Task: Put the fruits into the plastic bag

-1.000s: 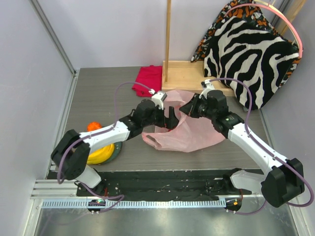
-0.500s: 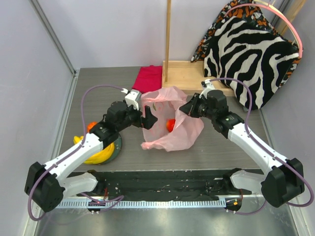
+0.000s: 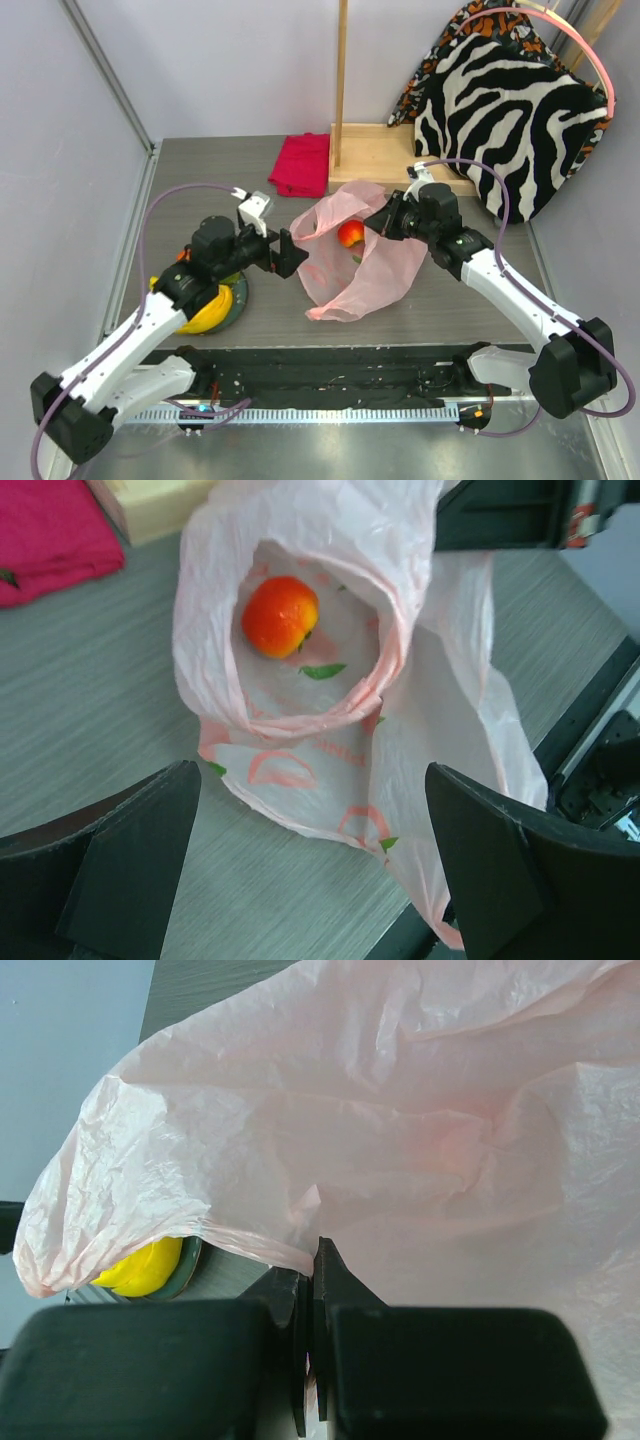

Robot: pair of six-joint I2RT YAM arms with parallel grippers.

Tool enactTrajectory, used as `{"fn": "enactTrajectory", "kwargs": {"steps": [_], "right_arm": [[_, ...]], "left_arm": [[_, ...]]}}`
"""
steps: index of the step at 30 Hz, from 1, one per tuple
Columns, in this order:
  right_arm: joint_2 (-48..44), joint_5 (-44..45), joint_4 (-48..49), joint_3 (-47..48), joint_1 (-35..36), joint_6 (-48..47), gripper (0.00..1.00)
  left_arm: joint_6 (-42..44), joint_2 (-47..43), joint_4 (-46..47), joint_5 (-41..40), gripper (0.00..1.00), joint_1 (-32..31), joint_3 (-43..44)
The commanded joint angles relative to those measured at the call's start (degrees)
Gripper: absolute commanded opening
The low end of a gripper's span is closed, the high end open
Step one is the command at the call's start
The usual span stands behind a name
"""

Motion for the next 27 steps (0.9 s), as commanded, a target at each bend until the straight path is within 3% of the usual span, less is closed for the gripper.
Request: {"fn": "enactTrajectory", "kwargs": {"steps": [1, 7, 15, 18, 22, 25, 27], "right_arm": [[0.02, 0.75, 2.32, 0.3, -0.1, -0.36, 0.01], [0.11, 0.67, 2.32, 0.21, -0.1, -0.45, 0.01], [0.02, 0.31, 2.5, 0.13, -0.1, -0.45, 0.01], [-0.16, 0.14, 2.5, 0.21, -0.1, -0.53, 0.01], [-0.6, 0.05, 2.41, 0.21, -0.1, -0.71, 0.01], [-0.77, -0.04, 2.5, 0.13, -0.19, -0.71, 0.01], [-1.03, -0.04, 2.85, 0.04, -0.19, -0.71, 0.01]], "left_arm": [[2.06, -10.93, 4.53, -3.27, 1.0, 0.48, -2.48], [-0.4, -16.49, -1.07, -18.65, 1.0, 4.96, -3.02], [-6.46, -14.38, -7.32, -20.42, 1.0, 18.47, -1.96], [-9.19, -12.01, -11.89, -24.99, 1.0, 23.84, -1.35], [-9.55, -4.55, -17.78, -22.64, 1.0, 37.26, 1.46], [-8.66, 2.83, -20.58, -18.78, 1.0, 44.31, 4.0], [-8.4, 6.43, -20.42, -16.99, 1.0, 45.66, 5.07]]}}
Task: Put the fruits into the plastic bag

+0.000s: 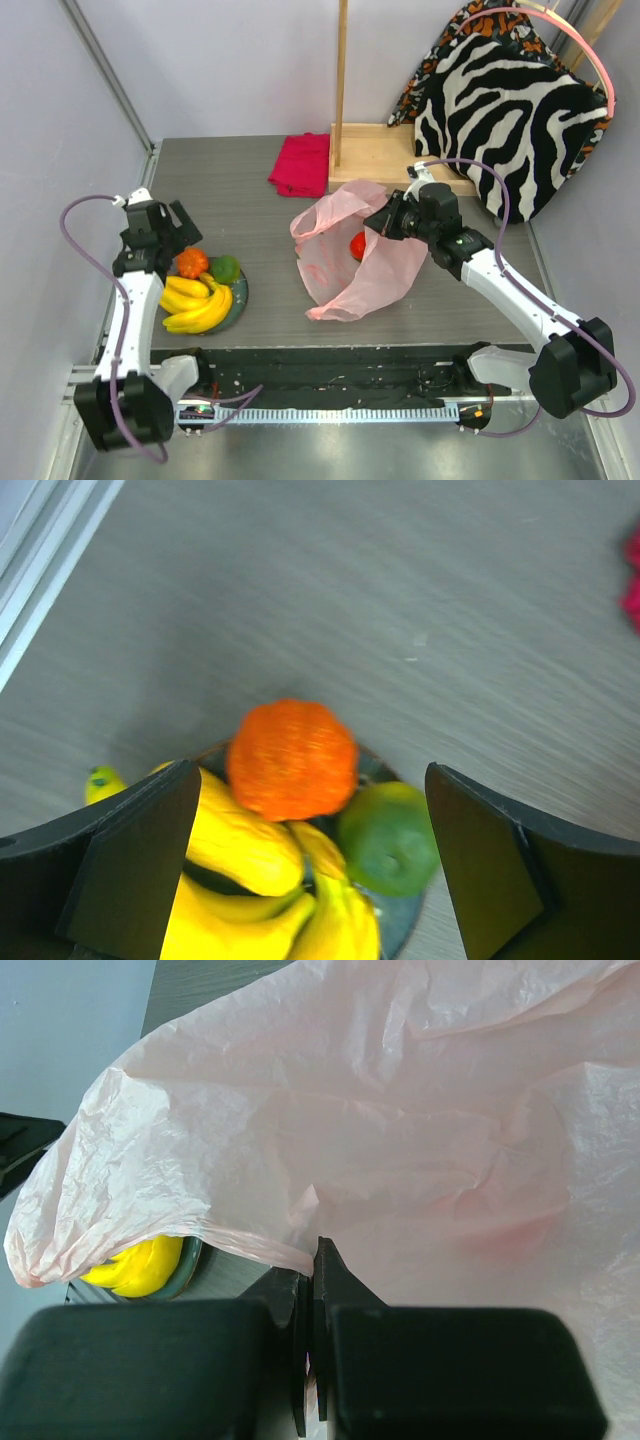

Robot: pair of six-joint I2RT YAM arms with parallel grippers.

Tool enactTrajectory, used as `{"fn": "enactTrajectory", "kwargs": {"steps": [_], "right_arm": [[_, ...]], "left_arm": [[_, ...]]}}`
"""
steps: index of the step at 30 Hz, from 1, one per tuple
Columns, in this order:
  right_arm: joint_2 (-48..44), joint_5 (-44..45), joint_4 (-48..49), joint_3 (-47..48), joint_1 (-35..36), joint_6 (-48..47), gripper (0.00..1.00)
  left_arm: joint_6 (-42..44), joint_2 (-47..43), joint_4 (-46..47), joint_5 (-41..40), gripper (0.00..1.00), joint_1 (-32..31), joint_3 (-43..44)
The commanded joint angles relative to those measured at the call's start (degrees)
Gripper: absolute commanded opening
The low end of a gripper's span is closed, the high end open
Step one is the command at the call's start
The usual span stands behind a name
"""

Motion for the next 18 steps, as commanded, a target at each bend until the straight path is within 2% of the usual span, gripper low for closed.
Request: {"fn": "enactTrajectory", "kwargs": {"steps": [1, 12, 18], "right_arm": [[-0.95, -0.17, 2.76, -0.05, -0.19, -0.67, 0.01], [-2.0, -1.22, 3.55, -1.19, -0.1, -0.67, 0.01], [-2.18, -1.57, 4.26, -1.9, -0.19, -0.23, 0.01]], "left_arm": [[-0.31, 6.32, -3.92, 3.57, 1.0, 4.74, 3.62], [3.11, 15.63, -5.5, 0.93, 0.96, 4.83, 7.84], [3.03, 19.59, -5.86, 5.41, 0.96, 4.75, 8.11]]}}
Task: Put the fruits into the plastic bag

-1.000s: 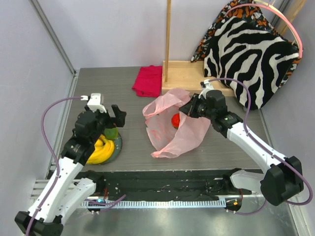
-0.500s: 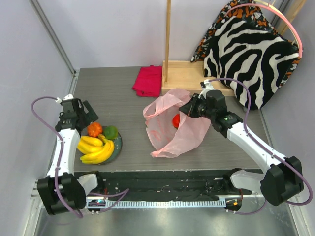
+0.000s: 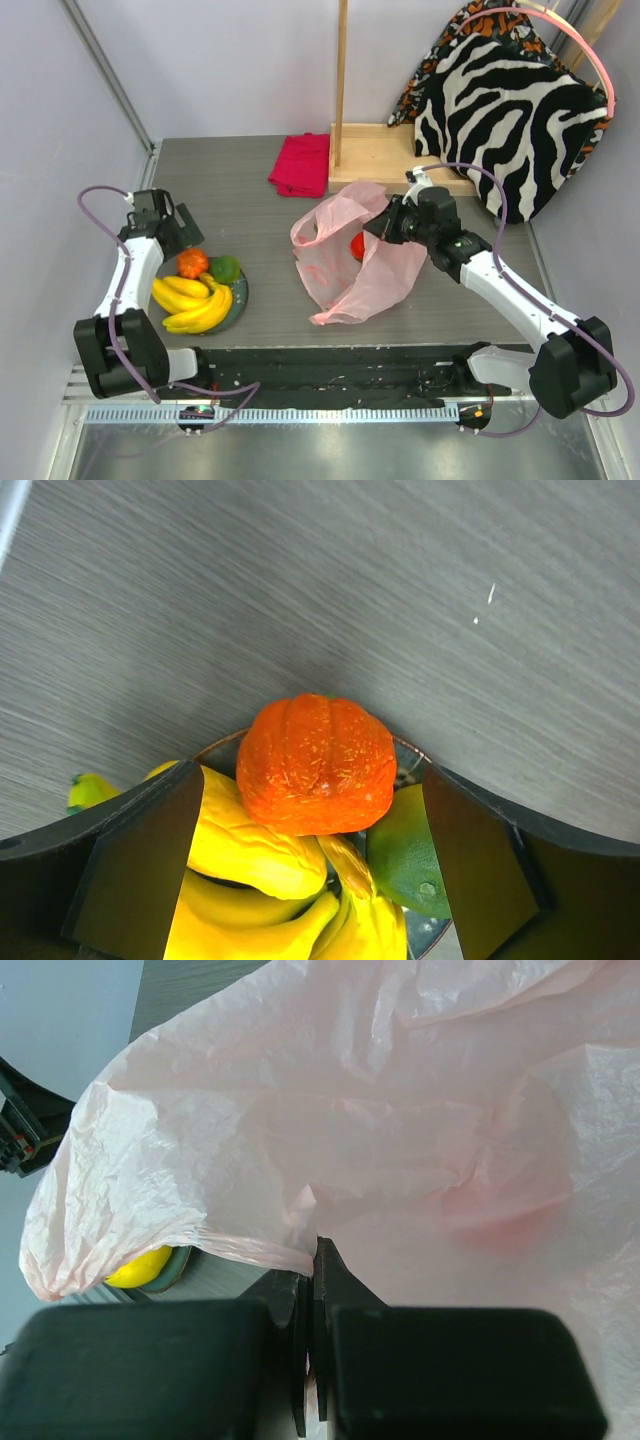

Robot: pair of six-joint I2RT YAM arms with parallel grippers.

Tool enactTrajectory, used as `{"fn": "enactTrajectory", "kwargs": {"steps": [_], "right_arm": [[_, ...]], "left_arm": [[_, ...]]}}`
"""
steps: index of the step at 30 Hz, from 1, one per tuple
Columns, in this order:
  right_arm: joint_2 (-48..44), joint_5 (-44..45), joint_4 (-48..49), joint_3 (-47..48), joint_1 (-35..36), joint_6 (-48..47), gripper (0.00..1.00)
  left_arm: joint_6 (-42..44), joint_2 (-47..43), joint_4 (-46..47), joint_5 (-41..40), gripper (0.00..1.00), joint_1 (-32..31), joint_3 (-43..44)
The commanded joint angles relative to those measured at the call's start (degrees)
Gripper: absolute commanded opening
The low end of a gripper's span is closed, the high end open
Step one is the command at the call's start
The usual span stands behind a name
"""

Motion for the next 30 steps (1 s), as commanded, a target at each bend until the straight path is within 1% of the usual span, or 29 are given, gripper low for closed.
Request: {"fn": "enactTrajectory", "kwargs": {"steps": [1, 8, 15, 20, 23, 24, 26, 27, 30], "right_arm": [[-1.94, -1.05, 3.54, -0.04, -0.1, -0.12, 0.01], [-1.76, -1.75, 4.15, -0.04, -0.19, 0.41, 0.01], [-1.76, -1.84, 4.5, -0.21, -0.19, 0.32, 0.01], [-1.41, -2.37, 5.03, -0.48, -0.1, 0.59, 0.01], [-1.41, -2.37, 5.12, -0.57, -0.19, 0.59, 0.01], [-1.41, -2.28, 5.12, -0.57, -0.19, 0.67, 0.01], [-1.32, -2.28, 5.29, -0.65, -0.1, 0.76, 0.01], [-1.23, -2.46, 5.29, -0.57, -0.19, 0.76, 0.01], [-1.15, -2.46, 5.56, -0.83, -0.19, 0.94, 0.01]], "left_arm": [[1.04, 1.26, -0.72, 3.16, 0.95, 0.24, 1.7], [0.16, 4.68, -0.9, 5.18, 0.93, 0.16, 1.79], [0.16, 7.32, -3.35, 1.76, 0.92, 0.16, 2.41], [0.25, 8.29, -3.62, 1.85, 0.91, 0.16, 2.67], [0.51, 9.17, -4.06, 1.85, 0.84, 0.16, 3.11], [0.51, 9.26, -4.23, 1.85, 0.79, 0.07, 3.2], [0.42, 9.26, -4.41, 1.67, 0.74, 0.16, 3.29], [0.42, 9.17, -4.24, 1.58, 0.68, 0.16, 3.29], [0.42, 8.38, -3.97, 1.5, 0.64, 0.16, 3.2]]}}
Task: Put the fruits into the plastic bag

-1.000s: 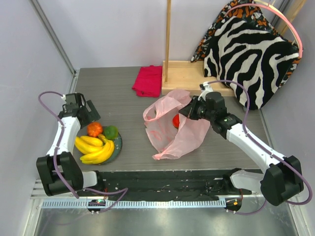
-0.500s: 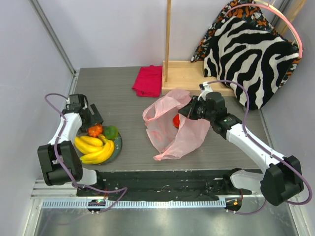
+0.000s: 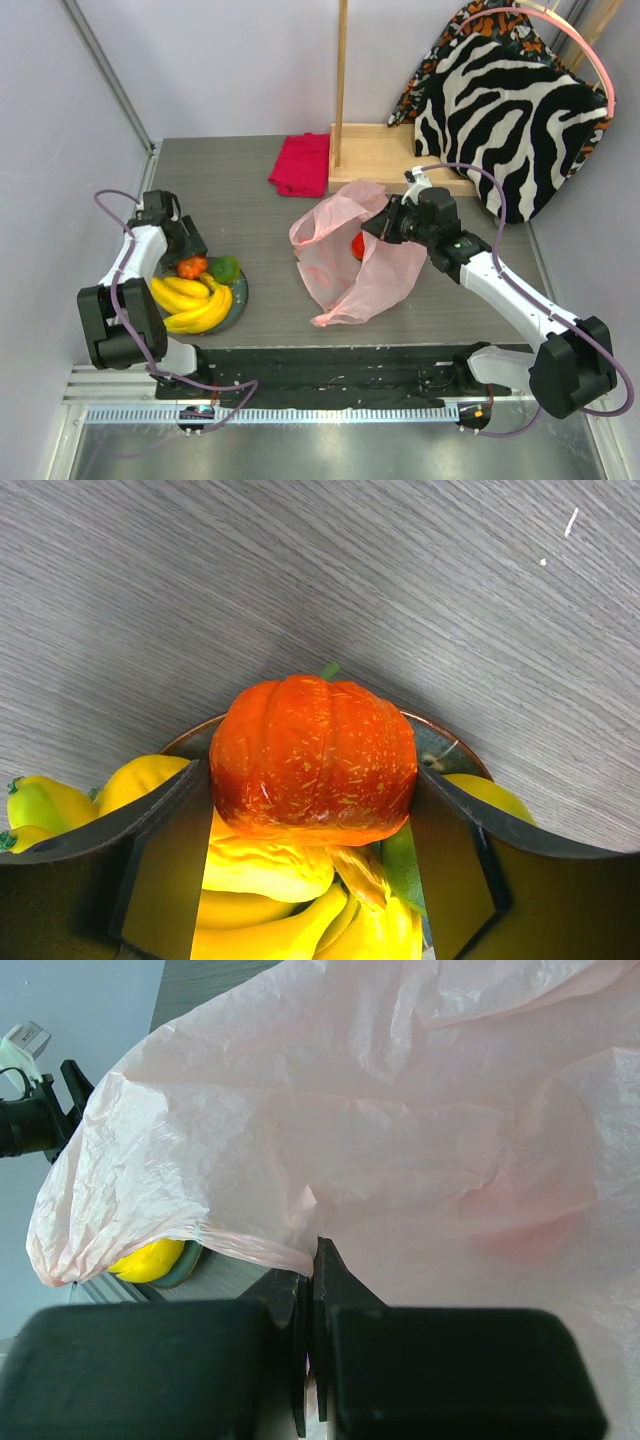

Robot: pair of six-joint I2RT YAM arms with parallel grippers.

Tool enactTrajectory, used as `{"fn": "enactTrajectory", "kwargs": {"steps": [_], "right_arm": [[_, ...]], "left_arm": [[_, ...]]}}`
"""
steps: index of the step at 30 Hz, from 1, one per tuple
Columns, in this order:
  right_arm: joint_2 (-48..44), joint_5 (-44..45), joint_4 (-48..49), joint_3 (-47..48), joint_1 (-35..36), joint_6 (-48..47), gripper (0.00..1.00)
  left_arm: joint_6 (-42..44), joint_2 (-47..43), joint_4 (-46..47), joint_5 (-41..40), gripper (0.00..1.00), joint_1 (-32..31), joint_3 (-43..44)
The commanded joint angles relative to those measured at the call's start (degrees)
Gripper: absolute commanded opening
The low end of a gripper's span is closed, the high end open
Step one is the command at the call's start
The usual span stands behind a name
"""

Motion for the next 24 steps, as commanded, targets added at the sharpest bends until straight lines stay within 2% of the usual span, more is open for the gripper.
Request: {"fn": "enactTrajectory", "kwargs": {"steps": [1, 11, 19, 24], "right_arm": [[-1.15, -0.56, 3.33, -0.24, -0.19, 0.52, 0.01], [-1.67, -0.29, 3.33, -0.42, -0.19, 0.61, 0.01], [-1.76, 0.23, 2.1, 0.37, -0.19, 0.26, 0.01], [-1.41, 0.59, 1.92, 0.81, -0.19, 0.17, 0.01]], "left_arm": [[0.58, -1.3, 0.01, -0.93, 0.63, 0.16, 1.89], [0.05, -8.16, 3.34, -1.11, 0.56, 0.16, 0.04], [1.72, -19.65, 11.25, 10.04, 0.54, 0.16, -3.03], [1.89, -21.43, 16.26, 10.32, 0.53, -2.82, 1.0]]}}
